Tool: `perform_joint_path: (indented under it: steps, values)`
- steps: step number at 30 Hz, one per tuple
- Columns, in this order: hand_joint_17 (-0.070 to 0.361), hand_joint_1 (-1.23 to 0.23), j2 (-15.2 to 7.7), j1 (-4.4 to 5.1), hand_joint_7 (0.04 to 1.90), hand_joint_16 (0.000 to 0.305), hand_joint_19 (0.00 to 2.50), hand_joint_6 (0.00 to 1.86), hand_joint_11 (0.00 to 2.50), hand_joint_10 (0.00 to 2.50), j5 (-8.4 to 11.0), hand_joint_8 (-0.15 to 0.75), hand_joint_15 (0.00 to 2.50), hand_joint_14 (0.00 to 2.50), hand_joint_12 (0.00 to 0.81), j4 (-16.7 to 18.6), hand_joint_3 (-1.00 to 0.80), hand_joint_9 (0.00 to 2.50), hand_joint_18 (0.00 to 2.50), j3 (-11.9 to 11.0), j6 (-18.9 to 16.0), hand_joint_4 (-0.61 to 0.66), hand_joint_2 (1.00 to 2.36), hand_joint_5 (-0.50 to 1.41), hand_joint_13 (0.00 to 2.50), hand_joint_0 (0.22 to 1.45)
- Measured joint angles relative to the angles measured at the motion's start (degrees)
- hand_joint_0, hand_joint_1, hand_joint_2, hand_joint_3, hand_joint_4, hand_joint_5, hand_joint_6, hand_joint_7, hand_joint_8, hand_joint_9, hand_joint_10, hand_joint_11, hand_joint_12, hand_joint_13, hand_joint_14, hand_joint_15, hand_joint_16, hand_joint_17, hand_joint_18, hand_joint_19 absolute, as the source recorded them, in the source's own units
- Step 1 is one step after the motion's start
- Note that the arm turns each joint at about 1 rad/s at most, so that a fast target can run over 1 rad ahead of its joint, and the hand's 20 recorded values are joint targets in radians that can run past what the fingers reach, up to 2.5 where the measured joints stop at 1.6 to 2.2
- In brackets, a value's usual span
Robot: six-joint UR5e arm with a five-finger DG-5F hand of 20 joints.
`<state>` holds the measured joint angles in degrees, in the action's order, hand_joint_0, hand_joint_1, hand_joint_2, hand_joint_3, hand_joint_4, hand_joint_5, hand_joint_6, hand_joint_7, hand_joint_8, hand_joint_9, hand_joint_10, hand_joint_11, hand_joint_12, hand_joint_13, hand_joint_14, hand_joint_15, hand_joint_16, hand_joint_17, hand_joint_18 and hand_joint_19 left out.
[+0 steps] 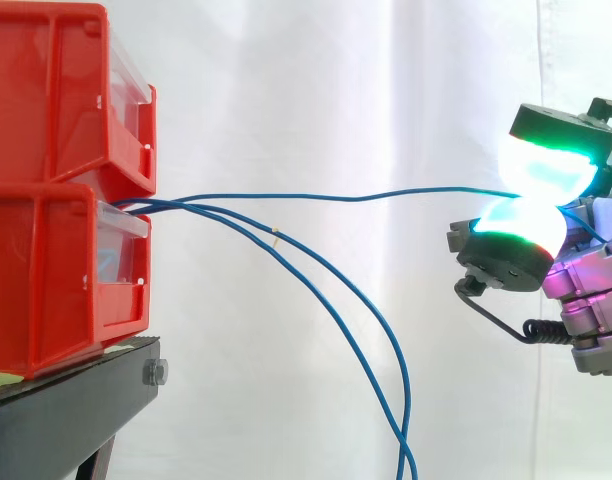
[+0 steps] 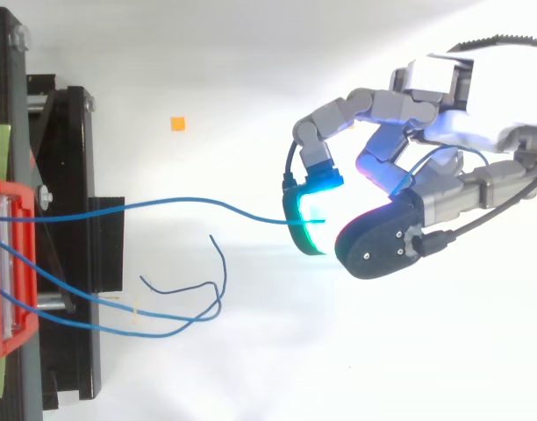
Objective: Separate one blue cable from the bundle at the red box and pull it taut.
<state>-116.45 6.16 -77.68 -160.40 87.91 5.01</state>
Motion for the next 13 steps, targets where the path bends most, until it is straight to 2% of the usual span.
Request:
perform_joint_path:
  steps: [13]
  values:
    - [0.097, -0.79, -0.01, 0.01, 1.76, 0.043, 1.69, 0.88, 1.55, 2.15, 0.02, 0.276, 1.36, 2.04, 0.320, 0.00, 0.00, 1.06, 1.29, -0.02, 0.00, -0.08, 1.03, -0.18, 1.08, 0.75]
